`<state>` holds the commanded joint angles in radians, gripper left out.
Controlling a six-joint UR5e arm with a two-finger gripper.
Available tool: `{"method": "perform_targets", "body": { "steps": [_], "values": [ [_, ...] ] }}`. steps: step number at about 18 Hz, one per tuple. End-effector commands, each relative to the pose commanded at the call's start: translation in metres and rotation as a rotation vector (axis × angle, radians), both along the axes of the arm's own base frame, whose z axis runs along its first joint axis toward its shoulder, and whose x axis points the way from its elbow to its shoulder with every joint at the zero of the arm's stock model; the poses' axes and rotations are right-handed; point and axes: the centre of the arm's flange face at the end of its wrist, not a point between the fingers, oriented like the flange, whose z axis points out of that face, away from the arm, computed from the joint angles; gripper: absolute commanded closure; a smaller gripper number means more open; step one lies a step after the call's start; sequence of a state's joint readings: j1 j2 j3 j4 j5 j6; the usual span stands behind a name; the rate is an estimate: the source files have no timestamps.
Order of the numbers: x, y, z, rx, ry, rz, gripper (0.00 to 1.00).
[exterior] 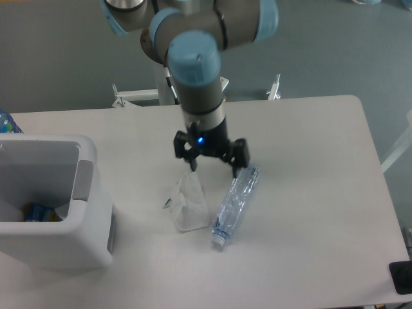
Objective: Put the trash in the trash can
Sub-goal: 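Lower the gripper onto the crumpled clear plastic bag and grasp it, then lift the bag and carry it over the white trash bin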
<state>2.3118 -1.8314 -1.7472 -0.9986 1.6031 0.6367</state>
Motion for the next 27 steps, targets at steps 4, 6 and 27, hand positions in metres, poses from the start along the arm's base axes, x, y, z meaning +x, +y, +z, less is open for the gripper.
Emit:
{"method": "perform_targets", "body": {
  "steps": [4,6,27],
  "values": [
    [0.008,0.011,-0.039,-0.001,-0.100,0.013,0.00],
    [0.013,0.018,-0.058,-0.018,-0.114,0.001,0.00],
    [0.015,0.025,-0.046,0.038,-0.069,0.009,1.00]
  ]
}}
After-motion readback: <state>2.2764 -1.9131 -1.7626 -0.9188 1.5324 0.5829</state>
